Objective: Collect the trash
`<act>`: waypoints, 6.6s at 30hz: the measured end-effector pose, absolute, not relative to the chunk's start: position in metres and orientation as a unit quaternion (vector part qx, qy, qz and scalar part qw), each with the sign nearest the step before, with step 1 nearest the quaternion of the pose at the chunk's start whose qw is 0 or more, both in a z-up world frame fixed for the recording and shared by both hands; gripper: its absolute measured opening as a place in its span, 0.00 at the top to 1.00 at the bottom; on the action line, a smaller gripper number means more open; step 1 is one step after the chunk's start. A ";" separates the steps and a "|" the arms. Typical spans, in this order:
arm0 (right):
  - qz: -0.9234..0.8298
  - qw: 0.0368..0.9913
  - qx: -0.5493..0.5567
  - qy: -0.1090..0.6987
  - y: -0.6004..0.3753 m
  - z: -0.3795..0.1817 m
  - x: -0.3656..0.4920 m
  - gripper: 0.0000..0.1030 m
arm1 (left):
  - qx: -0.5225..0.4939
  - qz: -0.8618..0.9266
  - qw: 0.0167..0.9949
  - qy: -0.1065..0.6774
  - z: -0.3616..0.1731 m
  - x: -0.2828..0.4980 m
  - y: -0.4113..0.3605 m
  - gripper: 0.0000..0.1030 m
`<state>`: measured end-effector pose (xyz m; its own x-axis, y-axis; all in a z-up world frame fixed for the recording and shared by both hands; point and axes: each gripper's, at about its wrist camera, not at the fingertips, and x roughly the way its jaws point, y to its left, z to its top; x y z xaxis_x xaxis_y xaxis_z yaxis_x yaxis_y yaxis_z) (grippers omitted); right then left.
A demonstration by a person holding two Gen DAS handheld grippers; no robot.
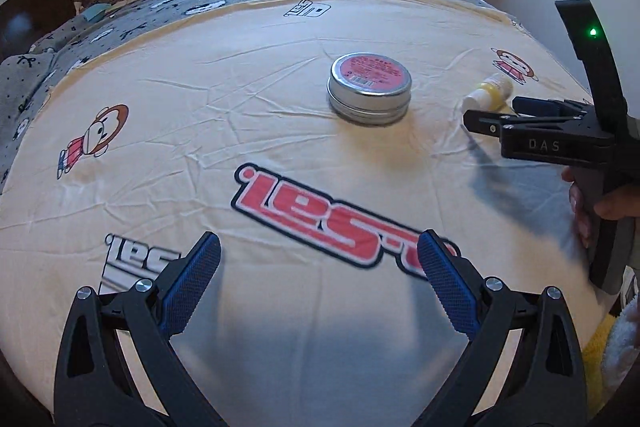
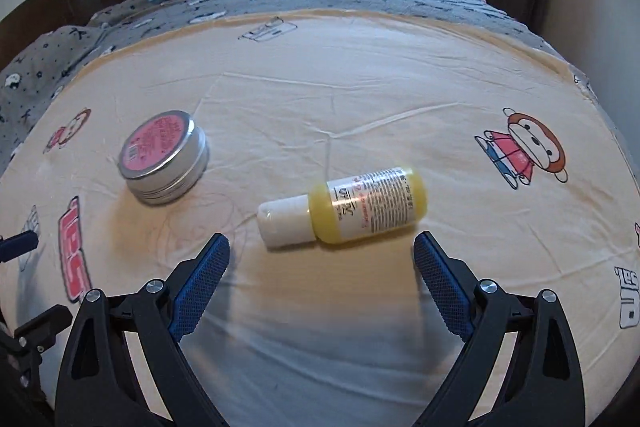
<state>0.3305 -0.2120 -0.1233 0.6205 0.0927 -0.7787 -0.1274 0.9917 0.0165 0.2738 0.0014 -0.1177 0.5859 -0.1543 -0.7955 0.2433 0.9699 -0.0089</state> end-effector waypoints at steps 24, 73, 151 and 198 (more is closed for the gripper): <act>0.066 0.899 -0.028 0.433 -0.256 -0.113 0.320 0.18 | 0.014 -0.110 0.887 0.448 -0.129 0.397 -0.064 0.10; 0.116 0.876 0.005 0.467 -0.224 -0.187 -0.003 0.18 | 0.029 -0.196 0.851 0.486 -0.208 0.013 -0.029 0.35; -0.021 0.962 -0.008 0.273 -0.232 -0.041 -0.037 0.04 | 0.018 -0.066 0.959 0.274 -0.050 -0.015 -0.002 0.08; -0.020 0.962 0.003 0.274 -0.228 -0.041 -0.039 0.04 | 0.019 -0.068 0.961 0.268 -0.047 -0.020 -0.005 0.08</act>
<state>-0.0392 -0.2281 -0.0408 0.8492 -0.0366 -0.5268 0.0396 0.9992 -0.0057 -0.0202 -0.0046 -0.0471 0.8474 -0.1195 -0.5173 0.1403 0.9901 0.0010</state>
